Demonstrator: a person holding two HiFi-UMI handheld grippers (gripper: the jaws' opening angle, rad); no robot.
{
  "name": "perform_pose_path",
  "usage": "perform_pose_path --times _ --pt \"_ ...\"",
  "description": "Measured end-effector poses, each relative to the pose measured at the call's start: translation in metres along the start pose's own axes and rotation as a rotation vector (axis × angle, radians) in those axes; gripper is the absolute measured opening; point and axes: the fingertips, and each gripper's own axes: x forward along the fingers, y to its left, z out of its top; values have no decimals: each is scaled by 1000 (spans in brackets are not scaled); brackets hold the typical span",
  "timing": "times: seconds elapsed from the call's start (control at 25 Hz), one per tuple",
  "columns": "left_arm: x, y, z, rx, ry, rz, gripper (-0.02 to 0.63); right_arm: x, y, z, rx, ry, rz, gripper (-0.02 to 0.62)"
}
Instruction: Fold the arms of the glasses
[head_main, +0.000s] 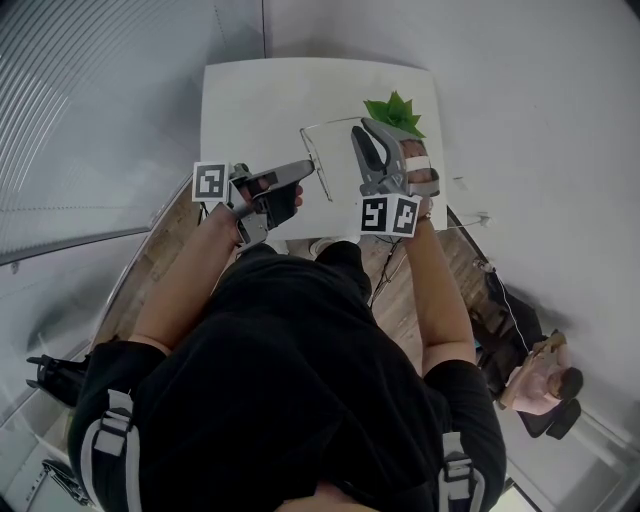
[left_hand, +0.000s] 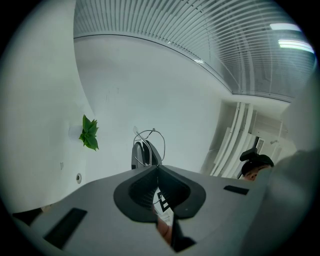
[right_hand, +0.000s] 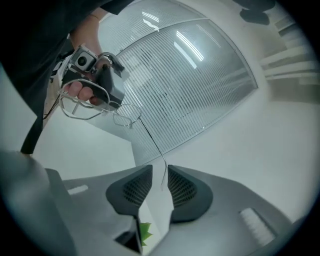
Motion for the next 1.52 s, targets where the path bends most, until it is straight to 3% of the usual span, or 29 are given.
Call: perform_pose_path --times 0.36,0.76,1.52 --pt "-1 -1 -1 8 5 -2 11 14 -8 -28 86 83 -14 130" --pt "-2 1 0 5 -7 5 11 15 -5 -31 53 90 -16 35" --pt "-7 4 8 25 -59 41 11 -4 7 -25 41 84 -7 32"
